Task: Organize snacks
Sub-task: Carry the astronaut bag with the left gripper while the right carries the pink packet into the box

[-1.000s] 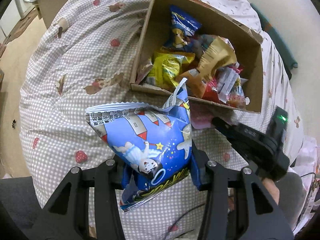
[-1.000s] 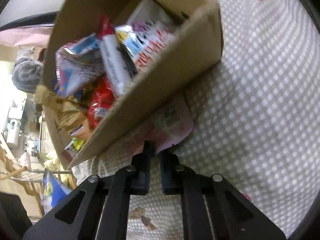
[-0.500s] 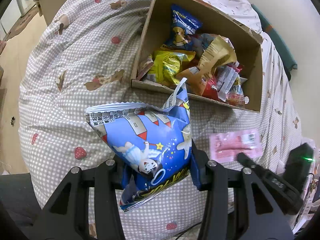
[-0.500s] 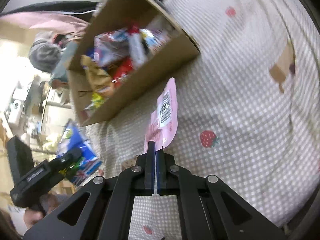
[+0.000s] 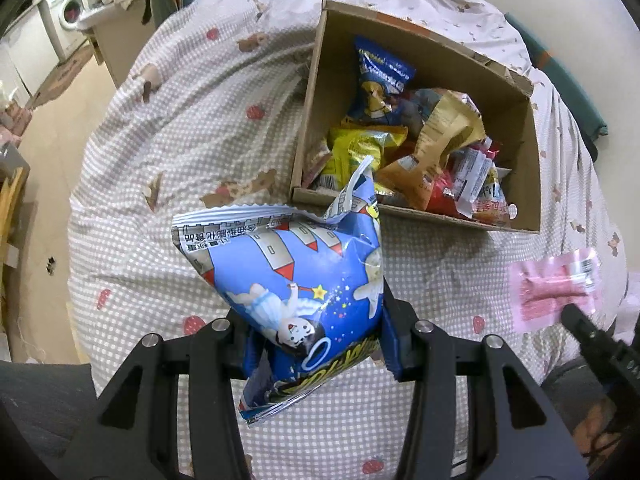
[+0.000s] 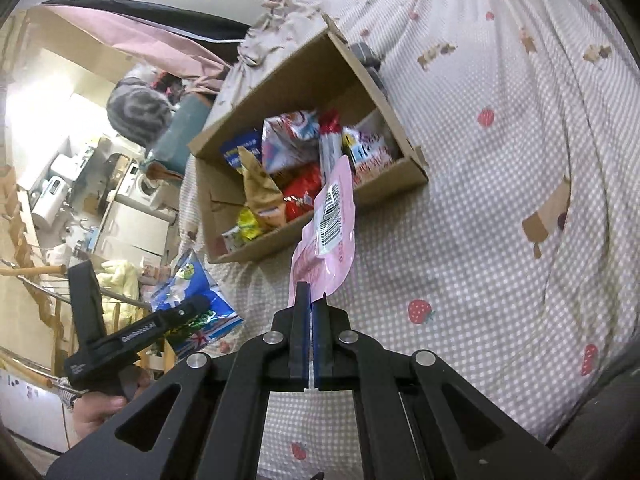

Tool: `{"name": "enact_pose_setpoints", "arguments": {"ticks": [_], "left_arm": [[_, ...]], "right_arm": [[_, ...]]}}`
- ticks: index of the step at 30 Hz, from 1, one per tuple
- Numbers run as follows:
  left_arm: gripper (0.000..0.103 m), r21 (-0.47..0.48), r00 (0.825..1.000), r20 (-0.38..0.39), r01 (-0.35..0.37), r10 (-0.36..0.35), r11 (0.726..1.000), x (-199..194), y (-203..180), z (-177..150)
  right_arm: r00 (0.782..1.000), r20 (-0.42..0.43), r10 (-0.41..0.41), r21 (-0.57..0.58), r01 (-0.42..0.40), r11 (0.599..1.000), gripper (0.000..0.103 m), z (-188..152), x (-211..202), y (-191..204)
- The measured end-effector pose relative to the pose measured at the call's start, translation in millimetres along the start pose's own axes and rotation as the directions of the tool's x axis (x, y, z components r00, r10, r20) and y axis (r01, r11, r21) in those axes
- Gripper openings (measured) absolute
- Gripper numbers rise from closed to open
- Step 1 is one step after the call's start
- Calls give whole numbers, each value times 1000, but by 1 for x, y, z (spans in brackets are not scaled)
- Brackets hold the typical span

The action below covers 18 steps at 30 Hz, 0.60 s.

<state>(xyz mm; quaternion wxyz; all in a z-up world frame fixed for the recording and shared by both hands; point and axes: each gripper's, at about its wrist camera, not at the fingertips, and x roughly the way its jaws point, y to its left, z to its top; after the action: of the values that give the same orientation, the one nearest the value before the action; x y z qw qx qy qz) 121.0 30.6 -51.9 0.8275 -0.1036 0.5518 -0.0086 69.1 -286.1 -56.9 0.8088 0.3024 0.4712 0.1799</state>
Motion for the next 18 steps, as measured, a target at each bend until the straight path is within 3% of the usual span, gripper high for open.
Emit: {"name": "enact_pose_setpoints", "arguments": {"ticks": [6, 14, 18], "left_arm": [[43, -2, 1000, 22, 10, -10, 1000, -15, 0, 12], [43, 148, 995, 103, -25, 10, 989, -30, -33, 55], [43, 176, 991, 130, -32, 9, 984, -27, -41, 80]], "right_arm": [[998, 46, 32, -46, -30, 998, 0, 18, -15, 13], [995, 66, 74, -99, -67, 993, 0, 61, -3, 21], [995, 63, 75, -131, -66, 989, 0, 81, 16, 25]]}}
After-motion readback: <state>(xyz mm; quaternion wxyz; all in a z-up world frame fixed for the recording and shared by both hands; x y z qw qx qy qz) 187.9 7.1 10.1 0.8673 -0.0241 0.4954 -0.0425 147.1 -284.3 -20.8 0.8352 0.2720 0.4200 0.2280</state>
